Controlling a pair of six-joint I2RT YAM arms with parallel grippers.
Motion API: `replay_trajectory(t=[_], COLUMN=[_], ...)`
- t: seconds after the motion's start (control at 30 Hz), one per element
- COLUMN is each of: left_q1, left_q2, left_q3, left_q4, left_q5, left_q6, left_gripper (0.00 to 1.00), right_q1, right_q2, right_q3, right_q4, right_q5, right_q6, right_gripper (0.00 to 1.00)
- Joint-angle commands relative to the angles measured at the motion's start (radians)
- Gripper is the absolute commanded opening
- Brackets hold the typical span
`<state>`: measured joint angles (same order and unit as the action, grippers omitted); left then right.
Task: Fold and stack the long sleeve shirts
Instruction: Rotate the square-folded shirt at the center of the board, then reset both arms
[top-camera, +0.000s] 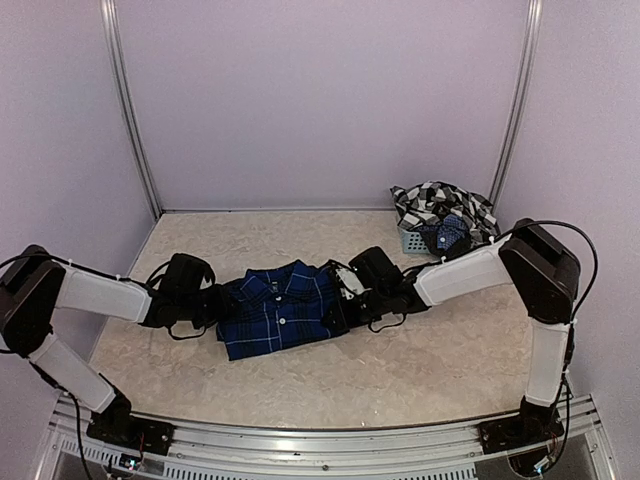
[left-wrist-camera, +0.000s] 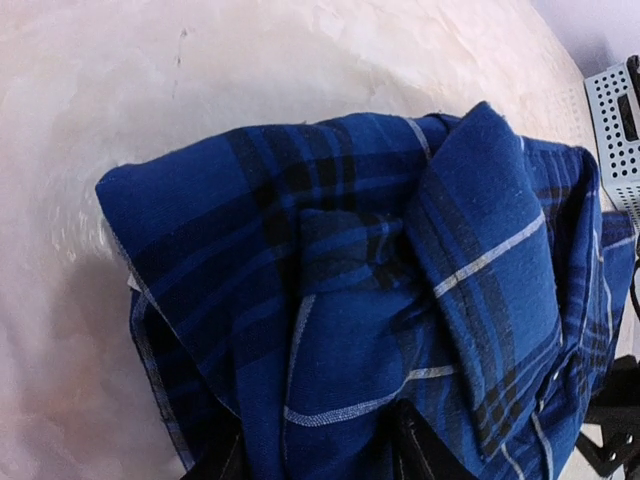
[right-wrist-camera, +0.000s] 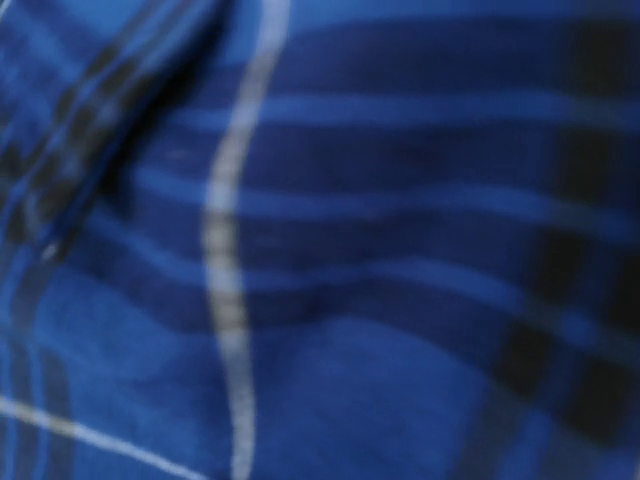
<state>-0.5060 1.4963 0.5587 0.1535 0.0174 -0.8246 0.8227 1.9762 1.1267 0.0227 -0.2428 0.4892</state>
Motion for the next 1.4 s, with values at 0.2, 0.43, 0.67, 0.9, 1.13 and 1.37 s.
replay_trajectory(t=[0.2,0.43,0.67,0.9,1.13,1.37], left_q1=[0.185,0.287,0.291,0.284,0.204,0.093], left_q2=[0.079,0.083,-0.017,-0.244,-0.378,-0.379], left_q3=[0.115,0.165,0.169,0.18,0.254,0.45], left_q4=[-0.023,-0.079,-0.131,-0.15,-0.239,-0.421], left_q5=[0.039,-0.01,-0.074,-0.06,-0.14,-0.331], left_q6=[0.16,0.209,0.254,0.309,0.344,0.433], left_gripper=[0.39,0.52,0.72,0.98,0.99,0.99], right_q1=[0.127,0.14,0.116,0.024,-0.075,-0.173], right_q2=[0.075,0.167,0.012,-0.286,-0.521,-0.668], right_q3=[0.049,0.19,0.132,-0.001,-0.04,0.005], right_q4=[0.119,0.092,-0.015,-0.238,-0.388,-0.467], right_q5=[0.007,-0.001,0.137,0.295,0.487,0.557], right_q6=[0.095,0.099,0.039,-0.068,-0.188,-0.266], right_gripper=[0.44,0.48,0.75,0.84,0.89,0.98])
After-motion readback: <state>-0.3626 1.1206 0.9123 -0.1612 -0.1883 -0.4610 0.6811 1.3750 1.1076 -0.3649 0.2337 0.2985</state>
